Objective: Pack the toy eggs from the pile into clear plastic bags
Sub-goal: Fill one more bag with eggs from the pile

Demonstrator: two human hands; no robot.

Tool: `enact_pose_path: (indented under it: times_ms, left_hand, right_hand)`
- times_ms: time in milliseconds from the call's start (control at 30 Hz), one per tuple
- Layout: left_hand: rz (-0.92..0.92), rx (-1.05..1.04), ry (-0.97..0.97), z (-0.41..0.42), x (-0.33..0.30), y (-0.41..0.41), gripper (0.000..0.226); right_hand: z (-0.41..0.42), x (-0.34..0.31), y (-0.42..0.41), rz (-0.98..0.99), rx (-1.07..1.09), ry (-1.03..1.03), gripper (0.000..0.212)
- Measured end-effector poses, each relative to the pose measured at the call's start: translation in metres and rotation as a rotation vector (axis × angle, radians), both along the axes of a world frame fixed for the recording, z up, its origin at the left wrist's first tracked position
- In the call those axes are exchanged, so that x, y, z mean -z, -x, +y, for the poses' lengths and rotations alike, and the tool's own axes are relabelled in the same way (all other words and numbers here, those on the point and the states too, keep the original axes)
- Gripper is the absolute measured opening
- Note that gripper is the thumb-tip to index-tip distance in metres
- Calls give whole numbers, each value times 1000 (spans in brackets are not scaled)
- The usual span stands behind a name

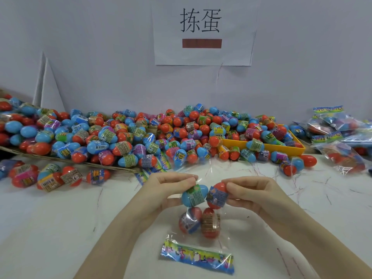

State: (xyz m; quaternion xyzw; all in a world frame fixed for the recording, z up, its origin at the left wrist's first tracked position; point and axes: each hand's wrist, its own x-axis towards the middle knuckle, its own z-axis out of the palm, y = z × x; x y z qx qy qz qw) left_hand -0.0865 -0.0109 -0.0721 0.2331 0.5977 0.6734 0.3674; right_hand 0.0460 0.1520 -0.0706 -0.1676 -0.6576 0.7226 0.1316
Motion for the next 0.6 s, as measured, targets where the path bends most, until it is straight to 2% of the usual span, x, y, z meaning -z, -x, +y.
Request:
enact_pose_path:
  times_ms: [100,200,333,467,600]
  left_hand:
    - [-7,5,1,0,0,-1,23]
    - [1,50,6,-4,-2,2,27]
    - [93,98,54,-10,-3,5,23]
    - [153,-13,42,-8,-1,5,8]
    - [237,-133,9,-6,1,7,13]
  right_hand:
    - [-1,-1,2,-11,53,-31,10]
    - [0,-3,2,-15,85,-95,21]
    - [-1,-6,1,-22,110,-116,23]
    - [-1,-8,1,-27,101,-131,22]
    - [0,-10,0,-47,61,-132,17]
